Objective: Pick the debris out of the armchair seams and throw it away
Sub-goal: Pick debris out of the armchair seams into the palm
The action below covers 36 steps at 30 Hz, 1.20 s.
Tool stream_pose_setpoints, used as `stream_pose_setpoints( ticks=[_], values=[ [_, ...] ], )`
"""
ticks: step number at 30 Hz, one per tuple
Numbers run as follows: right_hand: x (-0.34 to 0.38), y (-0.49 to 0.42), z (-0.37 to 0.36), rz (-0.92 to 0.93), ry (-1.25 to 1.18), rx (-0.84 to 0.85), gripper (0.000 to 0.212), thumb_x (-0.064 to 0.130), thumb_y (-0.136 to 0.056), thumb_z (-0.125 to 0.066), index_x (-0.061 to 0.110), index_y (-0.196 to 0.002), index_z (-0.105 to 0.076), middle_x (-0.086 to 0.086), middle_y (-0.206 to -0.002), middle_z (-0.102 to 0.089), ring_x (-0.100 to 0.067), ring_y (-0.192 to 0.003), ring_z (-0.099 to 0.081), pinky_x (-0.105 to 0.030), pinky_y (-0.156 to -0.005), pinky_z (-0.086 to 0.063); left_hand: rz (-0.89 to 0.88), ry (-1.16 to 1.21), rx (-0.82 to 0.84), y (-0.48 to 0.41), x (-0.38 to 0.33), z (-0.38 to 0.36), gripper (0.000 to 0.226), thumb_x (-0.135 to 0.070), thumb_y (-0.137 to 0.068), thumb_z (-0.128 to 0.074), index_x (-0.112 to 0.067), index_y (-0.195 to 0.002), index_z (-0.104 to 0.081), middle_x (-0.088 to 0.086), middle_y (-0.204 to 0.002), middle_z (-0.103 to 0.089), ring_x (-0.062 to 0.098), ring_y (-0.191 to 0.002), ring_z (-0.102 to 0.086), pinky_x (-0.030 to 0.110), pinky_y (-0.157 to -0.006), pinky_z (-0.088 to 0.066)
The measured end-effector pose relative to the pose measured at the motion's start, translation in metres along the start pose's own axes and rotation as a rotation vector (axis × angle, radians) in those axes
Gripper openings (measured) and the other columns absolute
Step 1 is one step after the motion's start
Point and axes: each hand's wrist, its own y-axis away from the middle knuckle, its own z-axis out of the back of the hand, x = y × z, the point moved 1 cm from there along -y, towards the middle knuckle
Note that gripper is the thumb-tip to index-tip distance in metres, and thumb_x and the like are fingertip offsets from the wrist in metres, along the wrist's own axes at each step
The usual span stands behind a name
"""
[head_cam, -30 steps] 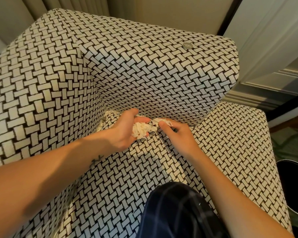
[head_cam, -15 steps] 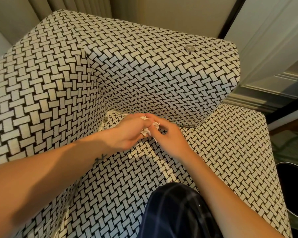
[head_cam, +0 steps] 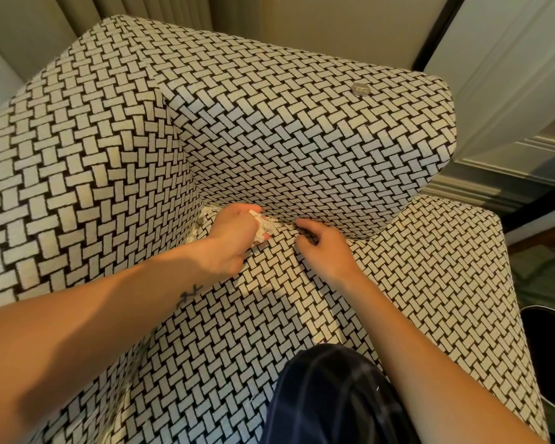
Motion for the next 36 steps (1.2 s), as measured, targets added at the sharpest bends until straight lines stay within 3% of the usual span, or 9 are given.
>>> stream_pose_setpoints(
  ticks=[2, 4, 14, 19, 25, 27, 32, 34, 36],
  values=[
    [-0.002, -0.005, -0.010, 0.044, 0.147, 0.006, 0.053, 0.027, -0.098, -0.055, 0.022, -0.151, -0.047, 0.001, -0.152, -0.051, -0.019, -0.137, -0.049, -0.043, -0.118, -0.038, 0.005, 0.013, -0.017, -0.001, -0.001, 0.001, 0.043, 0.015, -0.094, -0.039, -0.012, -0.116, -0.064, 0.015, -0.119, -0.066, 0.029, -0.104, -0.068, 0.042, -0.097, -0.057],
    [-0.001, -0.010, -0.016, 0.060, 0.267, -0.008, 0.056, 0.034, -0.099, -0.053, 0.022, -0.153, -0.043, 0.003, -0.157, -0.043, -0.020, -0.147, -0.034, -0.042, -0.124, -0.022, 0.013, 0.021, -0.017, -0.002, -0.001, 0.002, 0.043, 0.014, -0.095, -0.038, -0.009, -0.122, -0.063, 0.017, -0.118, -0.067, 0.028, -0.096, -0.068, 0.038, -0.090, -0.057],
    [0.003, -0.023, -0.025, 0.035, 0.487, 0.027, 0.056, 0.045, -0.102, -0.037, 0.026, -0.154, -0.041, 0.001, -0.144, -0.044, -0.018, -0.135, -0.030, -0.039, -0.112, -0.018, 0.042, 0.111, -0.015, 0.004, -0.004, 0.001, 0.040, 0.012, -0.097, -0.037, -0.004, -0.120, -0.065, 0.021, -0.115, -0.070, 0.029, -0.090, -0.068, 0.030, -0.075, -0.056],
    [-0.006, -0.020, -0.022, 0.123, 0.412, -0.029, 0.049, 0.040, -0.101, -0.045, 0.029, -0.148, -0.050, 0.001, -0.134, -0.053, -0.020, -0.130, -0.038, -0.040, -0.112, -0.022, 0.037, 0.131, -0.032, 0.008, -0.008, 0.002, 0.041, 0.013, -0.096, -0.034, -0.005, -0.114, -0.066, 0.015, -0.095, -0.070, 0.025, -0.078, -0.066, 0.027, -0.069, -0.054],
    [-0.013, -0.009, -0.016, 0.282, 0.288, -0.002, 0.045, 0.023, -0.094, -0.051, 0.042, -0.133, -0.063, 0.006, -0.141, -0.058, -0.017, -0.132, -0.044, -0.051, -0.117, -0.025, 0.028, 0.122, -0.028, 0.009, -0.009, 0.001, 0.039, 0.012, -0.096, -0.035, -0.006, -0.111, -0.066, 0.016, -0.100, -0.069, 0.024, -0.080, -0.065, 0.029, -0.076, -0.055],
    [-0.014, -0.004, -0.015, 0.307, 0.245, 0.019, 0.047, 0.027, -0.089, -0.048, 0.048, -0.127, -0.065, 0.004, -0.146, -0.056, -0.019, -0.138, -0.043, -0.055, -0.118, -0.025, 0.032, 0.101, -0.023, 0.009, -0.009, 0.000, 0.038, 0.011, -0.095, -0.036, -0.009, -0.103, -0.067, 0.015, -0.105, -0.069, 0.027, -0.092, -0.066, 0.034, -0.090, -0.054],
    [-0.017, 0.011, -0.010, 0.354, 0.322, 0.094, 0.055, 0.009, -0.095, -0.048, 0.046, -0.133, -0.060, 0.005, -0.160, -0.038, -0.017, -0.150, -0.023, -0.038, -0.126, -0.004, 0.051, 0.075, -0.026, 0.011, -0.010, -0.001, 0.037, 0.009, -0.094, -0.038, -0.012, -0.098, -0.068, 0.015, -0.105, -0.071, 0.033, -0.102, -0.070, 0.046, -0.110, -0.048],
    [-0.021, 0.014, -0.010, 0.323, 0.189, 0.053, 0.058, 0.005, -0.094, -0.047, 0.044, -0.136, -0.058, 0.011, -0.156, -0.043, -0.013, -0.148, -0.030, -0.037, -0.125, -0.017, 0.040, 0.075, -0.021, 0.012, -0.010, -0.001, 0.037, 0.009, -0.095, -0.038, -0.012, -0.099, -0.068, 0.017, -0.109, -0.072, 0.031, -0.101, -0.069, 0.045, -0.110, -0.048],
    [-0.021, 0.012, -0.009, 0.237, -0.043, 0.002, 0.057, 0.002, -0.095, -0.047, 0.037, -0.139, -0.059, 0.016, -0.148, -0.049, -0.006, -0.120, -0.057, -0.026, -0.102, -0.046, 0.040, 0.095, -0.009, 0.015, -0.011, -0.001, 0.036, 0.010, -0.096, -0.037, -0.009, -0.102, -0.067, 0.019, -0.111, -0.071, 0.027, -0.089, -0.068, 0.042, -0.105, -0.051]
  ],
)
